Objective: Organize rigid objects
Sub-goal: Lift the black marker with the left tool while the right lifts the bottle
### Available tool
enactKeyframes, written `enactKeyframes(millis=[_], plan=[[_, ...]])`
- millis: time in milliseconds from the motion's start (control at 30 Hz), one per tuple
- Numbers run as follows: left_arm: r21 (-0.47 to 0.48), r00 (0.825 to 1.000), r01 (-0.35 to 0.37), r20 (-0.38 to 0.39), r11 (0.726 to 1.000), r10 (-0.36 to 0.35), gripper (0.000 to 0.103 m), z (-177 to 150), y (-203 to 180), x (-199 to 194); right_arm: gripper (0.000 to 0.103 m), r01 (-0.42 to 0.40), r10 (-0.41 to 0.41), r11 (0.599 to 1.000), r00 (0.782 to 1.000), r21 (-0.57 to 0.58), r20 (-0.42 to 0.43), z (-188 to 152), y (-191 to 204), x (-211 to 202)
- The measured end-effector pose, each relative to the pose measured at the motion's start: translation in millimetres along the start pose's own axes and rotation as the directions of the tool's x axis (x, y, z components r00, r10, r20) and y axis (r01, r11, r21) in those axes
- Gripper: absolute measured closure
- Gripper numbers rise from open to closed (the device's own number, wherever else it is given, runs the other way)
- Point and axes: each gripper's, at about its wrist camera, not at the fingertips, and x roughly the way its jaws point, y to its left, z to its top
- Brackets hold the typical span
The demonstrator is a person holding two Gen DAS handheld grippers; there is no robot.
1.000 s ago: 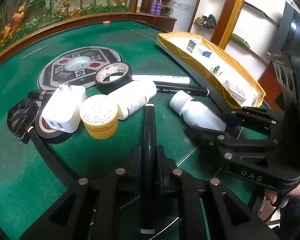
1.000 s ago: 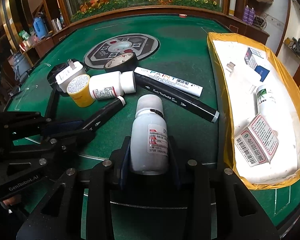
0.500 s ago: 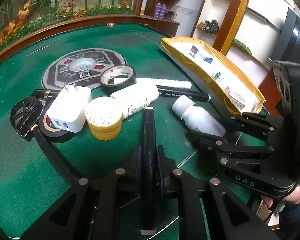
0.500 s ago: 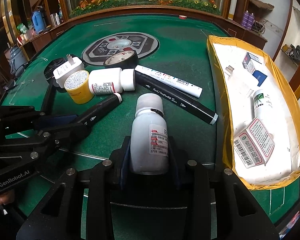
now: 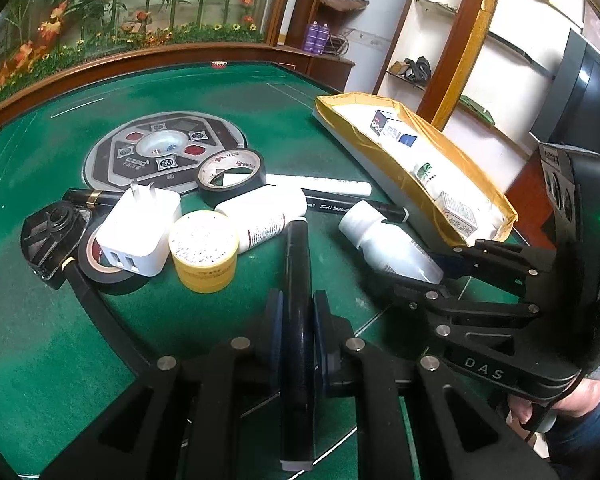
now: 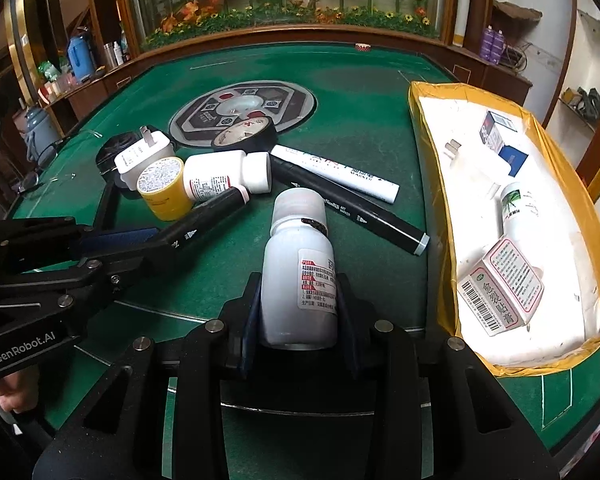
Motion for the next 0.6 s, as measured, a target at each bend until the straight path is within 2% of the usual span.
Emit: enactKeyframes(millis=[167, 367, 600], plan=[[0.012, 1.0, 0.009, 0.014, 1.0, -0.009, 0.089, 0, -4, -4, 0.069, 0.012, -0.012, 1.0, 1.0, -0.01, 0.0, 1, 2, 0], [0.008, 1.0, 0.01, 0.023, 1.0, -0.011, 0.089, 0, -4, -6, 0.069, -0.014, 0.014, 1.0, 1.0, 0.015, 0.0, 1, -4, 0], [0.006, 0.999, 0.022, 0.043, 1.0, -0.023, 0.089, 1, -4, -8, 0.069, 0.002, -0.003, 1.0, 0.998, 0.016, 0.068, -3, -4, -14]])
